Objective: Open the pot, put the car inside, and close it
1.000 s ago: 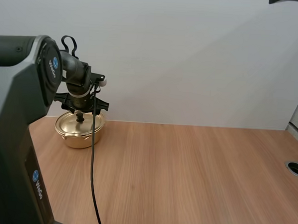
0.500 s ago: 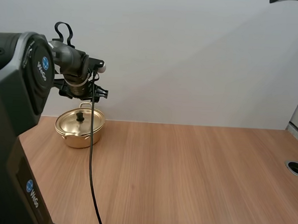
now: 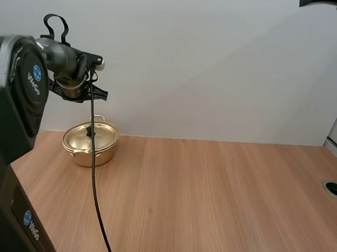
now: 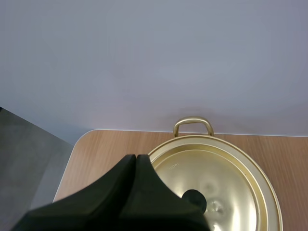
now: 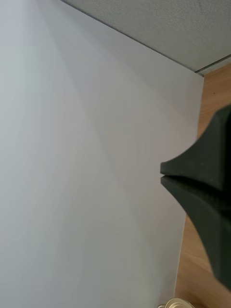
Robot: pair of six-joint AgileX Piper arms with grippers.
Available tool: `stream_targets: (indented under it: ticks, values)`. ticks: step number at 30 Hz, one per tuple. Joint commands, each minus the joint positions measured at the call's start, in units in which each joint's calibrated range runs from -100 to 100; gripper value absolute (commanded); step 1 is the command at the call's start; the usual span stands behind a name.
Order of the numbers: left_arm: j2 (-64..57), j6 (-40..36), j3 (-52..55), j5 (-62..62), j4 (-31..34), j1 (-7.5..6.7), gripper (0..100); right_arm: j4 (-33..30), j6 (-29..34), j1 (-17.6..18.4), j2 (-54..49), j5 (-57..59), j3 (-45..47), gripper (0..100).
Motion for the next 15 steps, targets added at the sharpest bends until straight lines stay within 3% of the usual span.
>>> stream_targets:
  ticks: [1,11,15]
  values:
    - [-2.57,0.02,0.01,0.25,0.03,0.04,0,0.12,0.01,-0.04,0.01,-0.46,1.86,0]
    - [-20.61,0.02,0.01,-4.24,0.15,0.04,0,-0.76,5.76,-0.04,0.01,-17.01,19.7,0]
    - [-27.7,0.02,1.06,-4.21,-1.52,0.04,0,-5.43,8.85,-0.04,0.01,-27.17,31.04,0]
